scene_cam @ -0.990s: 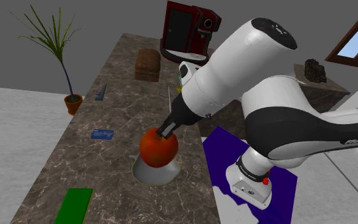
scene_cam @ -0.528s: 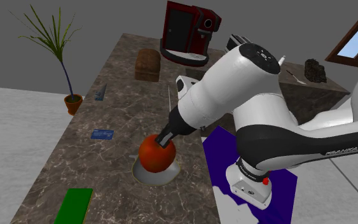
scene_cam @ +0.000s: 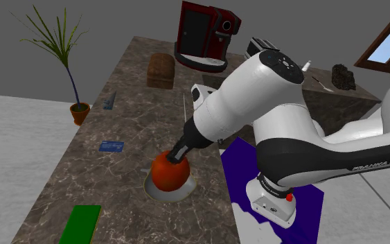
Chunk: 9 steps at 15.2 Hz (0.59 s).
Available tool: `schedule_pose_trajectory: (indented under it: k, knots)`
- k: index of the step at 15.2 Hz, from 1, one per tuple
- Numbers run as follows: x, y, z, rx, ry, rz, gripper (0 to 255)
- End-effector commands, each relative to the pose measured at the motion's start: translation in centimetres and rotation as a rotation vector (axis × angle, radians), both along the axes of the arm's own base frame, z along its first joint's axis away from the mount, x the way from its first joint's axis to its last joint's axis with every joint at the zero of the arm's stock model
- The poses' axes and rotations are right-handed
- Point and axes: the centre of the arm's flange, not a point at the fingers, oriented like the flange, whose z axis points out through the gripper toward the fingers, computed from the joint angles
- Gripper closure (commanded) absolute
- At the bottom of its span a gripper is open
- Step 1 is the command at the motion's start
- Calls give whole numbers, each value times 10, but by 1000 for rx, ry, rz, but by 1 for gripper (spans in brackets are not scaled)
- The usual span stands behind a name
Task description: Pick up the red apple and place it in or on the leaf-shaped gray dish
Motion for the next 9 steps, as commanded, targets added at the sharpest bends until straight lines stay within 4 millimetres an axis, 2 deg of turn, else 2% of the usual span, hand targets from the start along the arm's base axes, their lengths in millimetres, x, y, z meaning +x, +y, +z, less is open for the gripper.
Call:
schedule_pose_trajectory:
  k: [1, 5, 9]
  knots:
    - [0, 0, 0, 0, 0, 0, 0]
    - [0, 0, 0, 0, 0, 0, 0]
    - [-21, -3, 46, 0, 0, 0, 0]
